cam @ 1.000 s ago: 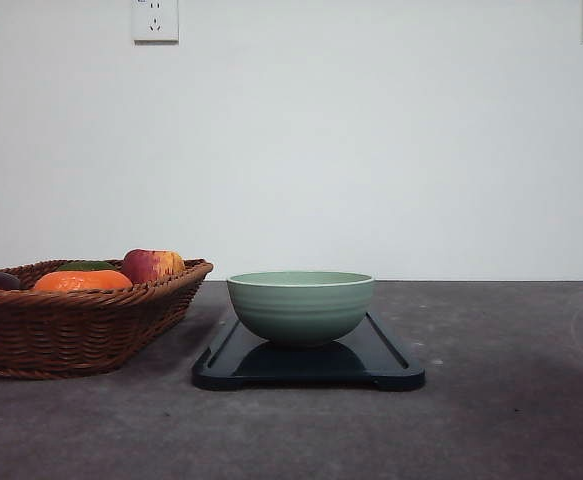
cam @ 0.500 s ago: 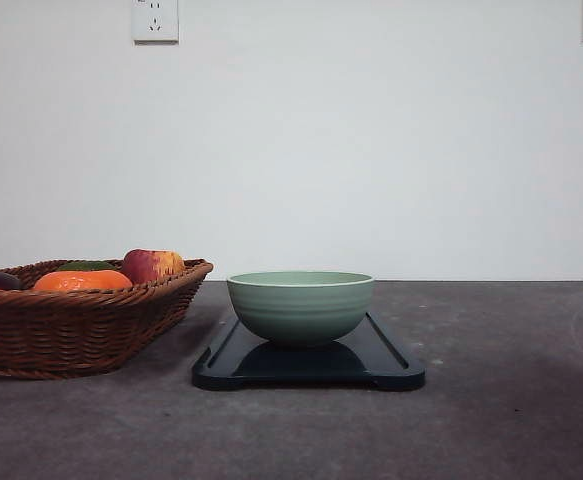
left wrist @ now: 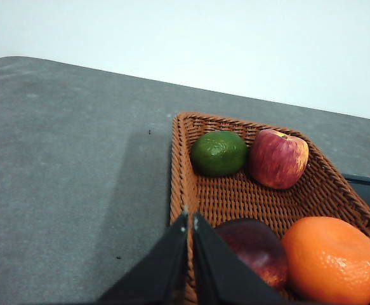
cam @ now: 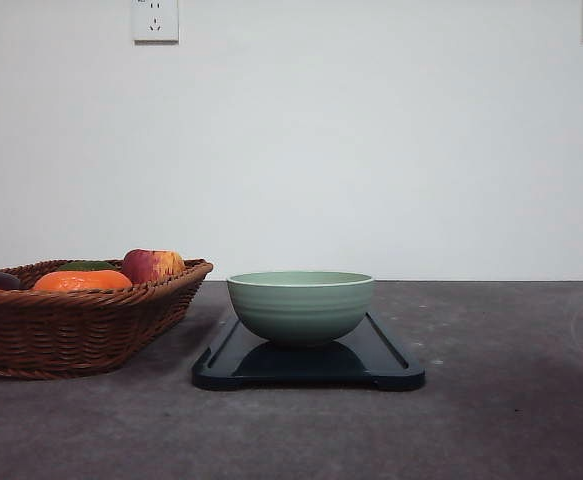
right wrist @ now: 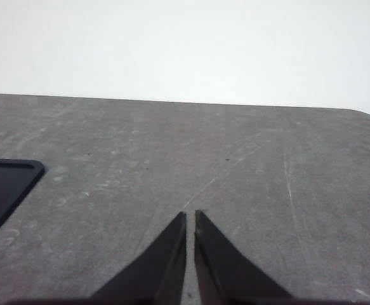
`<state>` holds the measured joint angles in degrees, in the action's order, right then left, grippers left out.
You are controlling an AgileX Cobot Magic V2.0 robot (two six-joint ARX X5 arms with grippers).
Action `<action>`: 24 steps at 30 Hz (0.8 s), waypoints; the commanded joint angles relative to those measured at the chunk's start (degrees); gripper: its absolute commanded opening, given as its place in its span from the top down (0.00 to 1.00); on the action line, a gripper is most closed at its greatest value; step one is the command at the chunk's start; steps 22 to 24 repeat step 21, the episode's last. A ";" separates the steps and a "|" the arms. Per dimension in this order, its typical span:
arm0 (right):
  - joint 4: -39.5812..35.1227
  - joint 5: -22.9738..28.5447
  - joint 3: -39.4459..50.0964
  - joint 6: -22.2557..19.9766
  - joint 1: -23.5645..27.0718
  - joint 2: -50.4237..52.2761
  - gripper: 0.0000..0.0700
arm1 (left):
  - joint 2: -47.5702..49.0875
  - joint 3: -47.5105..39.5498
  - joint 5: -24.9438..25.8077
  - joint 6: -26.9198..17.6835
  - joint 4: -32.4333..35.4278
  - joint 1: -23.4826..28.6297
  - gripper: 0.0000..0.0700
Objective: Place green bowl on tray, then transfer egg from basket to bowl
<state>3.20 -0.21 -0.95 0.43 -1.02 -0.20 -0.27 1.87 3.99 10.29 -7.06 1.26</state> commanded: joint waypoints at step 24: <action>-0.70 0.10 0.26 0.63 0.04 -0.01 0.98 | 0.09 -1.09 0.04 0.27 0.69 0.07 1.00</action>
